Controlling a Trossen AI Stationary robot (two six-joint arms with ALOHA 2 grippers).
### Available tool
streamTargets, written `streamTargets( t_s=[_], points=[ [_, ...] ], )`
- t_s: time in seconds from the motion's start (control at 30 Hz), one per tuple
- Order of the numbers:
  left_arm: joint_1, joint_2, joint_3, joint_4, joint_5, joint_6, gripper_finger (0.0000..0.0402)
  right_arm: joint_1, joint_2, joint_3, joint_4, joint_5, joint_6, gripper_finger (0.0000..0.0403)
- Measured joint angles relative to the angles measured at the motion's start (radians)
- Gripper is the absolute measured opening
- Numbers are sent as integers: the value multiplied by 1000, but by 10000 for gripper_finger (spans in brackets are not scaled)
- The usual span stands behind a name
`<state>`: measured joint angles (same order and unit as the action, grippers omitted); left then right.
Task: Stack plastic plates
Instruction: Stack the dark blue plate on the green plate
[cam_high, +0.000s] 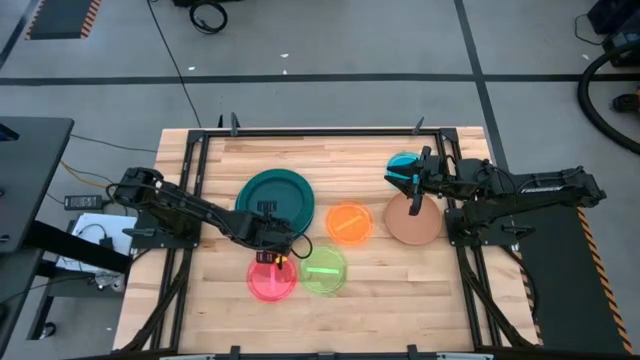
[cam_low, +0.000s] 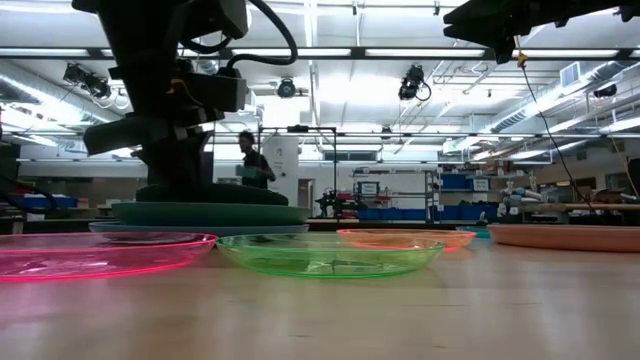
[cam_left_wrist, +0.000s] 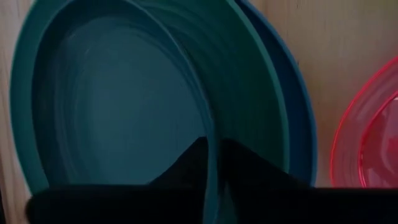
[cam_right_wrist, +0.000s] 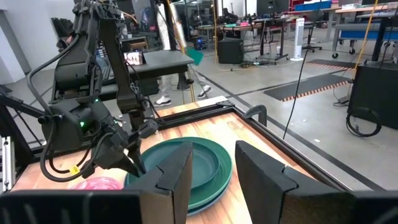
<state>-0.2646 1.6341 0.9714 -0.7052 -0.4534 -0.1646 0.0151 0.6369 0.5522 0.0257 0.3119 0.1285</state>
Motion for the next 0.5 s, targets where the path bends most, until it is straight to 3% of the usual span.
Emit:
streamTargets(
  t_s=[0.23,0.5],
  points=[
    [0,0,0,-1,0,13,105,0,0,0,0,0,-1,132],
    [0,0,24,-61,3,28,107,0,0,0,-44,0,10,132]
  ],
)
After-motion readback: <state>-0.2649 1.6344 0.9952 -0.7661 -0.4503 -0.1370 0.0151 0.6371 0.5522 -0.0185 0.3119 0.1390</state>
